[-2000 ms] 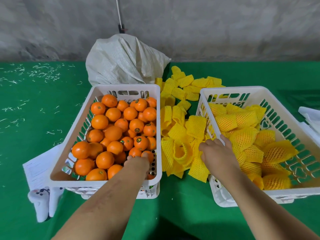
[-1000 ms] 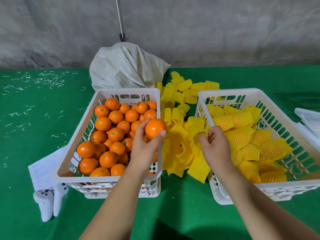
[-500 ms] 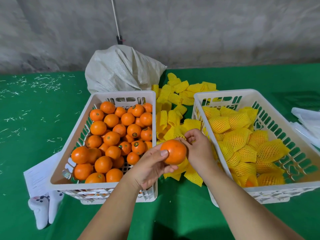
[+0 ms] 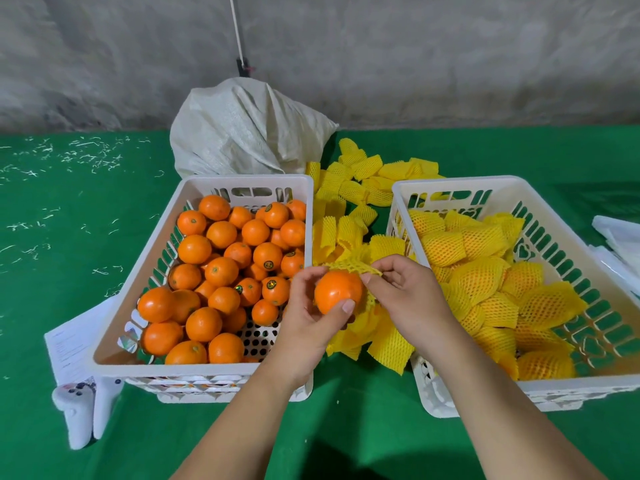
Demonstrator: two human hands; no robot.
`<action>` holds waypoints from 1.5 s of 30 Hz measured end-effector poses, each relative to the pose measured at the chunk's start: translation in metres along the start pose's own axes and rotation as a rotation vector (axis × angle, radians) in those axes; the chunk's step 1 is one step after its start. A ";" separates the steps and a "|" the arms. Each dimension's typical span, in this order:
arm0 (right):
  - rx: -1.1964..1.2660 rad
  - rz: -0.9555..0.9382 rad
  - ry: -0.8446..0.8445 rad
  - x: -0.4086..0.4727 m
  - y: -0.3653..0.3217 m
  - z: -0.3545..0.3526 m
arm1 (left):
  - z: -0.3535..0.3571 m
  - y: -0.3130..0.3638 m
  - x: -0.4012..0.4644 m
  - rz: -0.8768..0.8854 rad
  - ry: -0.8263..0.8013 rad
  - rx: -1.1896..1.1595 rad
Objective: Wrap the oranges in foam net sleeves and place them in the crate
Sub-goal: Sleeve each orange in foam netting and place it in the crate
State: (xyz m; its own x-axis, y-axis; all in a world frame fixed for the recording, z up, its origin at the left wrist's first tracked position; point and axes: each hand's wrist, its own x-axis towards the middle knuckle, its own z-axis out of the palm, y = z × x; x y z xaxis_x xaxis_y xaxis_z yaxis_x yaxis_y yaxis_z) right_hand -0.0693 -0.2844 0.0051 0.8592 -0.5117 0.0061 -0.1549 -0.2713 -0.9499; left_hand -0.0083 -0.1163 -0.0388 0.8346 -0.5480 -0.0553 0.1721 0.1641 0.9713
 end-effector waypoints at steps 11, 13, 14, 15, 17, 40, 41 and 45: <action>-0.287 -0.263 -0.039 -0.021 -0.023 0.014 | -0.005 -0.002 0.005 -0.028 -0.161 -0.160; -0.351 -0.300 0.000 -0.020 -0.025 0.010 | 0.000 -0.002 0.004 0.014 -0.121 -0.106; -0.368 -0.322 -0.001 -0.021 -0.027 0.008 | 0.002 -0.001 0.003 0.024 -0.089 -0.085; -0.380 -0.350 -0.019 -0.022 -0.029 0.007 | 0.004 -0.002 0.001 0.028 -0.054 -0.072; -0.406 -0.427 -0.060 -0.028 -0.033 0.008 | 0.006 -0.001 0.000 0.030 0.013 -0.069; -0.436 -0.577 0.171 -0.045 -0.018 0.025 | 0.004 0.002 -0.004 0.075 -0.020 -0.128; -0.433 -0.544 0.153 -0.043 -0.016 0.024 | 0.004 0.002 -0.004 0.065 -0.029 -0.124; -0.462 -0.573 0.174 -0.037 -0.012 0.019 | -0.002 0.000 -0.003 0.056 -0.110 -0.071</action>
State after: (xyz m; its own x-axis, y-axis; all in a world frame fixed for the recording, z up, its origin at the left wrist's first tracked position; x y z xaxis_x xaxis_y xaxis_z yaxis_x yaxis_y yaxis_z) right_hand -0.0901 -0.2468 0.0103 0.7832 -0.2988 0.5453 0.0714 -0.8279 -0.5562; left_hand -0.0100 -0.1125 -0.0388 0.7823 -0.6223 0.0280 0.1668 0.2526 0.9531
